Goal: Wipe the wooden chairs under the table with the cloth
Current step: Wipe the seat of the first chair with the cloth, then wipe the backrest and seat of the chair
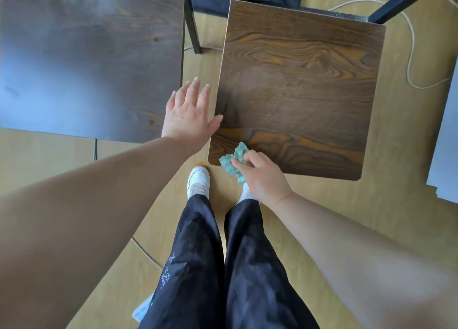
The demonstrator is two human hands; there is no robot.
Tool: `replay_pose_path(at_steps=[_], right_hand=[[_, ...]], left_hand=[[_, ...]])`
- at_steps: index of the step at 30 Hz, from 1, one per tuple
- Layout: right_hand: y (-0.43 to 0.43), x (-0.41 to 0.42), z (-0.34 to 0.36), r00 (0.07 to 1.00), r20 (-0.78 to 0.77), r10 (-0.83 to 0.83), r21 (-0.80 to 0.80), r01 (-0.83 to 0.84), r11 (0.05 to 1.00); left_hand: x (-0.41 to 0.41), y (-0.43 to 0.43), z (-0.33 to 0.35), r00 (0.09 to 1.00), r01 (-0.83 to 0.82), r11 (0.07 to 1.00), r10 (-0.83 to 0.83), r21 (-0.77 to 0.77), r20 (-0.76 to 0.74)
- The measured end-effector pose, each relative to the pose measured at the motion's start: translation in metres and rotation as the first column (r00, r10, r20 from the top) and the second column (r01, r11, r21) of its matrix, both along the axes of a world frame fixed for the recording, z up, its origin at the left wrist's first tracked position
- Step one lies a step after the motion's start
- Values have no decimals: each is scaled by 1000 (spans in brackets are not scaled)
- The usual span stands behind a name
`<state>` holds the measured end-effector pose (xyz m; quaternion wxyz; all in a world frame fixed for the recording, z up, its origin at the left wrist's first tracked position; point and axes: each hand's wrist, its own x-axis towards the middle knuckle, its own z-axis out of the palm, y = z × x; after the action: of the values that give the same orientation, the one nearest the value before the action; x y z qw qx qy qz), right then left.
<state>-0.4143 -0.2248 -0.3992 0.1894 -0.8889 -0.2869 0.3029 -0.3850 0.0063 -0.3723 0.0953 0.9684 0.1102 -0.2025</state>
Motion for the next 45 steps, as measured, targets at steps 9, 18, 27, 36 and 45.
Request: replay_pose_path(at_steps=[9, 18, 27, 36, 45], right_hand=[[2, 3, 35, 982, 186, 43, 36, -51, 998], [60, 169, 149, 817, 237, -526, 385, 418, 823], [142, 322, 256, 586, 630, -509, 597, 54, 801], [153, 329, 207, 560, 727, -397, 514, -61, 856], [153, 291, 126, 711, 581, -396, 408, 166, 898]], left_hand=[[11, 13, 47, 999, -5, 1000, 4, 21, 41], [88, 29, 110, 983, -35, 998, 26, 45, 183], [151, 52, 127, 942, -89, 996, 86, -5, 323], [139, 49, 88, 972, -58, 998, 56, -1, 230], [116, 60, 58, 985, -61, 998, 64, -22, 163]])
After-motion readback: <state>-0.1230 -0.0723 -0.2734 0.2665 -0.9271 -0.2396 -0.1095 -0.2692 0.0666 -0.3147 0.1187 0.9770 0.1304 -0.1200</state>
